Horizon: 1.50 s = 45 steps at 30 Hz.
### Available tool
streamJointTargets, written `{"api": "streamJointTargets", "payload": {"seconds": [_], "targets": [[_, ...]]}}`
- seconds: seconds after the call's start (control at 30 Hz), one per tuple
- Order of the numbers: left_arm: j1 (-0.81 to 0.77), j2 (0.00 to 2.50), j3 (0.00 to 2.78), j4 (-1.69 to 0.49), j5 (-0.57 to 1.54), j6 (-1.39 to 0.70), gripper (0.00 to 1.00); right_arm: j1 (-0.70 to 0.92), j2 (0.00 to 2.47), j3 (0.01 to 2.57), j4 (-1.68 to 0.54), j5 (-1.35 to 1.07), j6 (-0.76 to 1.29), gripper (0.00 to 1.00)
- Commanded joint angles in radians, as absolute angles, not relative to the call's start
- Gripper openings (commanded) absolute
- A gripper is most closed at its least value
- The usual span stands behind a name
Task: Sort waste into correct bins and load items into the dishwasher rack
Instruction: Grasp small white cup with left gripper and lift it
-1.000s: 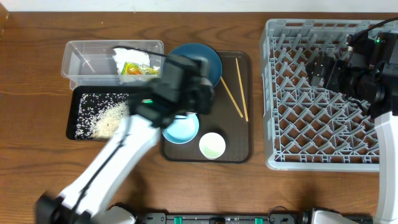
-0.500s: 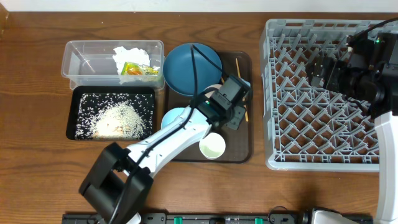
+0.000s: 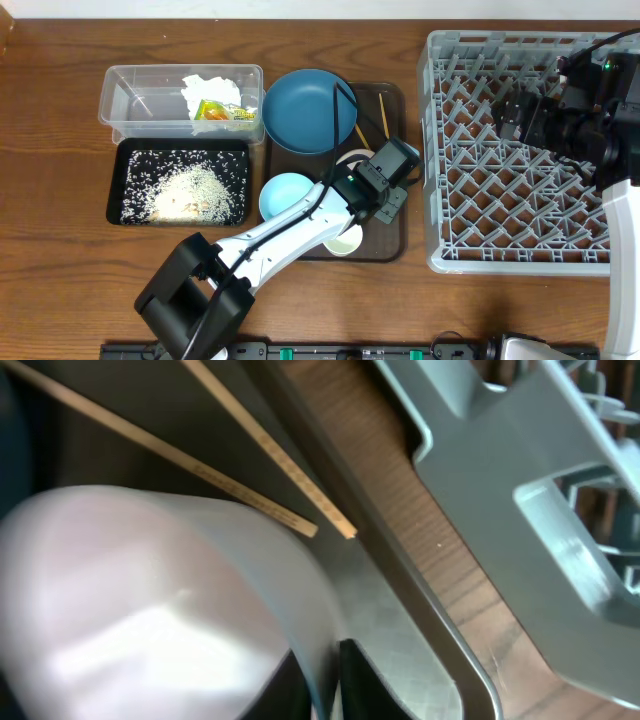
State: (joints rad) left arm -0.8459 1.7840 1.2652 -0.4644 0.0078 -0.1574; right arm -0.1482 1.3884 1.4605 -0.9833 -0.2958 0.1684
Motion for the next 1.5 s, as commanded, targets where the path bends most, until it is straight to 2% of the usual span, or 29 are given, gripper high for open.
{"api": "streamJointTargets", "payload": {"seconds": [0.0,0.07,0.33,0.53,0.8,1.13,1.47], "targets": [[-0.843,1.796,1.258,-0.467,-0.032,-0.150,0.25,-0.149,1.386,1.477,-0.985,-0.303,0.167,0.99],[-0.843,1.796,1.258,-0.466,-0.032,-0.150,0.33,-0.149,1.386,1.477,-0.986,-0.303,0.167,0.99],[-0.830,1.745,1.282,-0.511,-0.031,-0.171,0.36,-0.149,1.386,1.477,-0.989,-0.303,0.167,0.99],[-0.789,1.570,1.312,-0.648,-0.030,-0.250,0.50,-0.149,1.386,1.477,-0.988,-0.303,0.167,0.99],[-0.785,1.510,1.290,-0.873,-0.027,-0.336,0.51,-0.149,1.386,1.477,-0.988,-0.303,0.167,0.99],[-0.778,1.571,1.197,-0.890,-0.047,-0.553,0.51,-0.144,1.386,1.477,-0.991,-0.303,0.167,0.99],[-0.775,1.613,1.191,-0.938,-0.073,-0.620,0.52,-0.143,1.386,1.477,-0.987,-0.303,0.167,0.99]]}}
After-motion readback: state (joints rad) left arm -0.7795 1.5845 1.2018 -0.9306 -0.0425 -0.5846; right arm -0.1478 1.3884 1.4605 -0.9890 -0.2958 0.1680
